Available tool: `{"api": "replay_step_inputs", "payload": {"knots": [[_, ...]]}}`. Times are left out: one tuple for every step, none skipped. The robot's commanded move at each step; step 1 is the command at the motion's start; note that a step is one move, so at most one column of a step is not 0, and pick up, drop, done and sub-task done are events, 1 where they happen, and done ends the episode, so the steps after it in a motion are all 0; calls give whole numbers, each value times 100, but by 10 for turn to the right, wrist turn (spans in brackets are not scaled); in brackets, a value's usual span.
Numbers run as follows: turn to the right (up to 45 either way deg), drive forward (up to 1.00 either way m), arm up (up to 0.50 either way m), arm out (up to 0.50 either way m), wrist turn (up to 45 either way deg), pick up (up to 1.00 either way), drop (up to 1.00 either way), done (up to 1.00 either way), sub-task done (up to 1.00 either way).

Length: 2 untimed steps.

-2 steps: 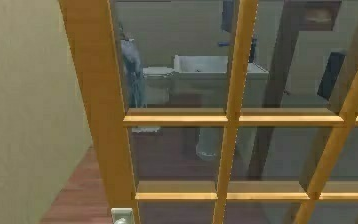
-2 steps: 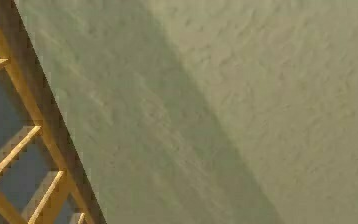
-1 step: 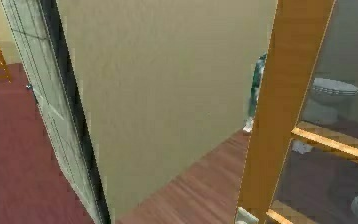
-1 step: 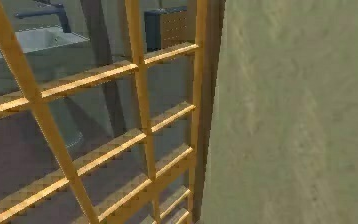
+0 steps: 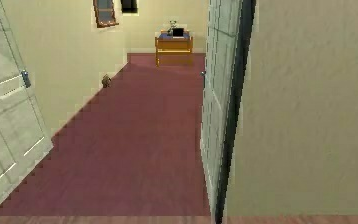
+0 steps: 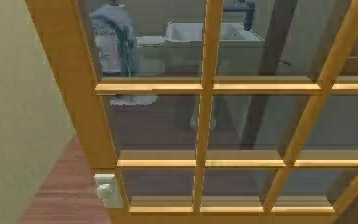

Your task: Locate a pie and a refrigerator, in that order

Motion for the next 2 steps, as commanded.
{"api": "replay_step_inputs", "payload": {"knots": [[-450,0,0,0,0,0,0,0,0],[-420,0,0,0,0,0,0,0,0]]}}
